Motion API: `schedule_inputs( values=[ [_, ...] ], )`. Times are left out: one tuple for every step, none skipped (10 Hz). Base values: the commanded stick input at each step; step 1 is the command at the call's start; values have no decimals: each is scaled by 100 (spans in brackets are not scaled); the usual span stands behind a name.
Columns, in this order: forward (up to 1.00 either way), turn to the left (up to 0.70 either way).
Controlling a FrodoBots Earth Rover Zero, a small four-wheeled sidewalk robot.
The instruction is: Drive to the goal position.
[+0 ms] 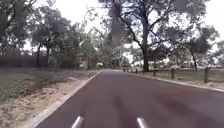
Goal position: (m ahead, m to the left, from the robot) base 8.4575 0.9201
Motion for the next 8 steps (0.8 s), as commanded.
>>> schedule_inputs(
  values=[
    [60,-15],
    [60,-15],
    [60,0],
    [60,0],
    [60,0],
    [60,0],
    [60,0],
    [60,0]
  ],
)
